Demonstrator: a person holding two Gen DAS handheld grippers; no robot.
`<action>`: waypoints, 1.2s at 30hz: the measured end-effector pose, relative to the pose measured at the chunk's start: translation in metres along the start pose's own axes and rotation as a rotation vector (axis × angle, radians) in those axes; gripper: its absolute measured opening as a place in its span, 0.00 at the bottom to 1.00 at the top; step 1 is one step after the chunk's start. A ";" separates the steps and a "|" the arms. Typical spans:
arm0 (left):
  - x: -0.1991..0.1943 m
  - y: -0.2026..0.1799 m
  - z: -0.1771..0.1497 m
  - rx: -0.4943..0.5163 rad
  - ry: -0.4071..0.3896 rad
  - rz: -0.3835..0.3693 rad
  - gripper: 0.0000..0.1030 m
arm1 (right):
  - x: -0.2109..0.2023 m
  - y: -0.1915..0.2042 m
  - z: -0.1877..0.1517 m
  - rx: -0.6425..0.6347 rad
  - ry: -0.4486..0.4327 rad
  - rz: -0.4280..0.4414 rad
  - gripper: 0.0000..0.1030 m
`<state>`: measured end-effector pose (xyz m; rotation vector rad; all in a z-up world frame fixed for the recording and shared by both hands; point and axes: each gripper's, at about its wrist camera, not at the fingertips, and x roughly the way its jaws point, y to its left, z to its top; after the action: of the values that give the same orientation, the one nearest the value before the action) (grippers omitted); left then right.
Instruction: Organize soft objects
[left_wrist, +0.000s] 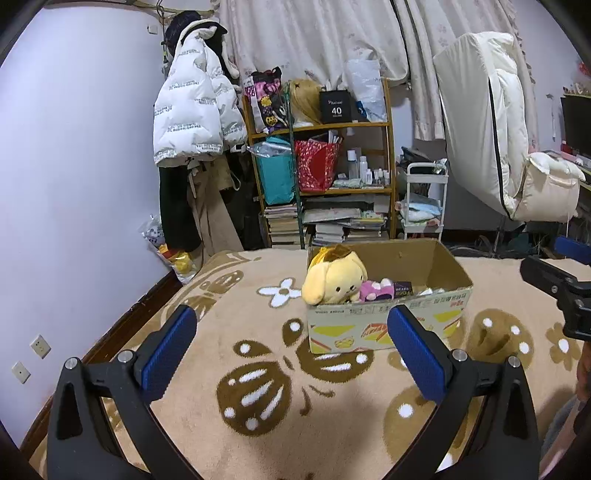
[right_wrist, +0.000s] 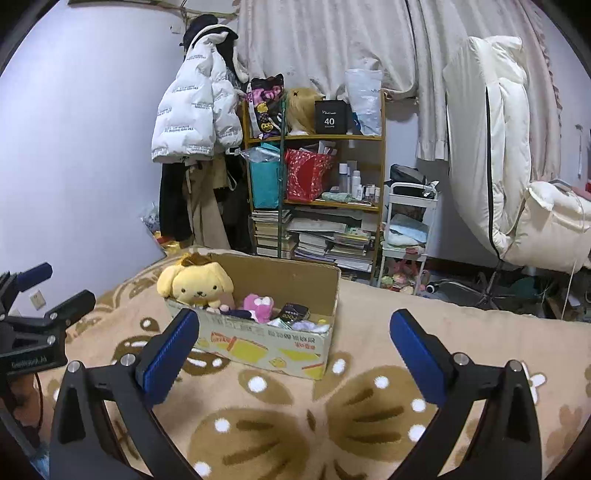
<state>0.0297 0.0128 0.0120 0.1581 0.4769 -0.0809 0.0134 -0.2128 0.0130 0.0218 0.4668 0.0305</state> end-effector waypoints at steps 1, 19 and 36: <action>0.002 0.001 0.000 0.000 0.006 -0.004 0.99 | 0.000 -0.001 -0.002 -0.004 -0.002 -0.005 1.00; 0.017 -0.006 -0.005 0.000 0.018 -0.023 0.99 | 0.008 -0.009 -0.011 0.053 0.001 -0.005 1.00; 0.019 -0.005 -0.005 -0.010 0.026 -0.027 0.99 | 0.013 -0.011 -0.015 0.069 0.013 -0.019 1.00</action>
<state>0.0437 0.0076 -0.0024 0.1434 0.5052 -0.1027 0.0181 -0.2231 -0.0065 0.0854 0.4810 -0.0040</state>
